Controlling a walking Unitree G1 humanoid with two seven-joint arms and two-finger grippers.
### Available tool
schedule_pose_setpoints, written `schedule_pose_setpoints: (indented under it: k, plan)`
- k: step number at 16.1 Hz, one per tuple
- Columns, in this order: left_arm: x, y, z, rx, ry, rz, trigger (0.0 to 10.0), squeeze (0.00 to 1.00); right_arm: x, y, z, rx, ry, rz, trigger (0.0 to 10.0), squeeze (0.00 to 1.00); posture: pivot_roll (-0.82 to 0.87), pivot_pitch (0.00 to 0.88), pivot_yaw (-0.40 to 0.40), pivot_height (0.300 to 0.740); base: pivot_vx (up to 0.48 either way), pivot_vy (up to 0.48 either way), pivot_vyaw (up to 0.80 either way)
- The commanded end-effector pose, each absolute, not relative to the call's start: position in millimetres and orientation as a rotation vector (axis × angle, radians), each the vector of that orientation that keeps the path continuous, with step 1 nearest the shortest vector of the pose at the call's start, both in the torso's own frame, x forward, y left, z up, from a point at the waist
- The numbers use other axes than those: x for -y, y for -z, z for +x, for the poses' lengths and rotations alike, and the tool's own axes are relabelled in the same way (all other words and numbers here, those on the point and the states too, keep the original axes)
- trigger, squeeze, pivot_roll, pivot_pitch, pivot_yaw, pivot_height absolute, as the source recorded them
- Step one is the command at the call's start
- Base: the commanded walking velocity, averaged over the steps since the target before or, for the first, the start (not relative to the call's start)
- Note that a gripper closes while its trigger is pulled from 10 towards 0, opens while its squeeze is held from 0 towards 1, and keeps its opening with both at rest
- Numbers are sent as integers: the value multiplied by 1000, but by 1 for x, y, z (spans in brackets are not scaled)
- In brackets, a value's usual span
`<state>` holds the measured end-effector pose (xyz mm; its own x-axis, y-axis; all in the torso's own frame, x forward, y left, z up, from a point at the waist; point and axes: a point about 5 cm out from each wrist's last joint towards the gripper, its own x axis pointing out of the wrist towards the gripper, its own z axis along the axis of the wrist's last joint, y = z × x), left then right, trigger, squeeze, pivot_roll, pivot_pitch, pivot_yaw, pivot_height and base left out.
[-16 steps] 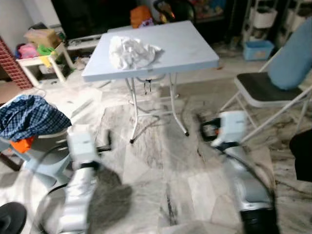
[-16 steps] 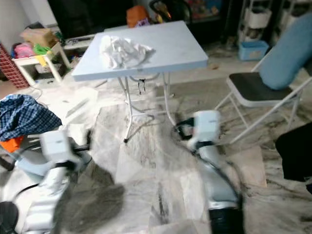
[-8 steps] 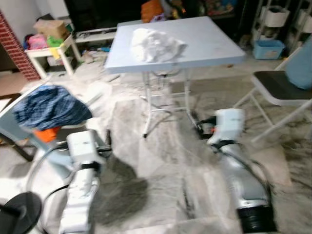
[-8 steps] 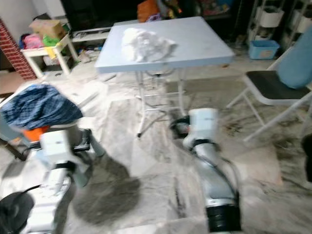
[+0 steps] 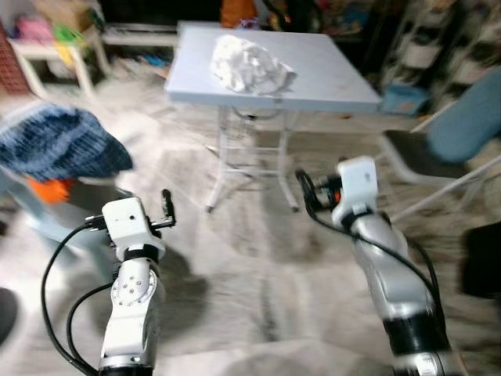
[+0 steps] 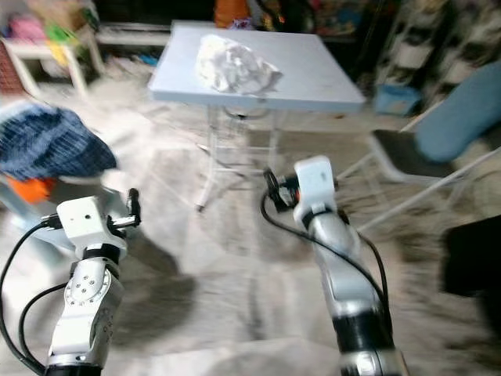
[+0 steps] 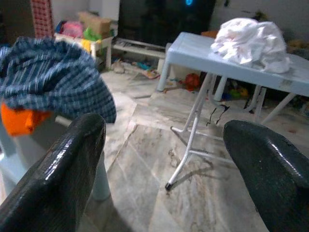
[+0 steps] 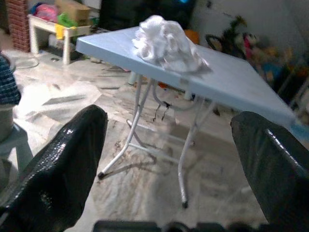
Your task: Hang hanger
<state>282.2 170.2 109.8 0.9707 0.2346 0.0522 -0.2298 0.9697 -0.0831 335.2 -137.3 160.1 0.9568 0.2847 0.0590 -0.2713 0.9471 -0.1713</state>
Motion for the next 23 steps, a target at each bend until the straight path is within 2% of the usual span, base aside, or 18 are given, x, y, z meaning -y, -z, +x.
schedule_pose_setpoints:
  k: [1, 6, 11, 14, 23]
  plan:
    - [-172, -117, 286, 103, -261, -65, 10000, 0, 133, -157, 338, 61, -318, -180, 10000, 0, -10, 0, -144, 740, 0, 0, 0]
    - [-181, -108, 270, 97, -311, -61, 10000, 0, 120, -146, 336, 70, -345, -118, 10000, 0, 25, 0, -43, 740, 0, 0, 0]
    - [-183, -105, 260, 86, -272, -55, 10000, 0, 122, -141, 328, 78, -337, -105, 10000, 0, 13, 0, -17, 740, 0, 0, 723]
    - [-175, -106, 261, 84, -238, -64, 10000, 0, 127, -144, 329, 92, -299, -97, 10000, 0, -6, 0, 7, 740, 294, 84, 185]
    - [-173, -105, 260, 70, -221, -77, 10000, 0, 128, -144, 324, 98, -291, -102, 10000, 0, -23, 0, 26, 740, 356, 322, 53]
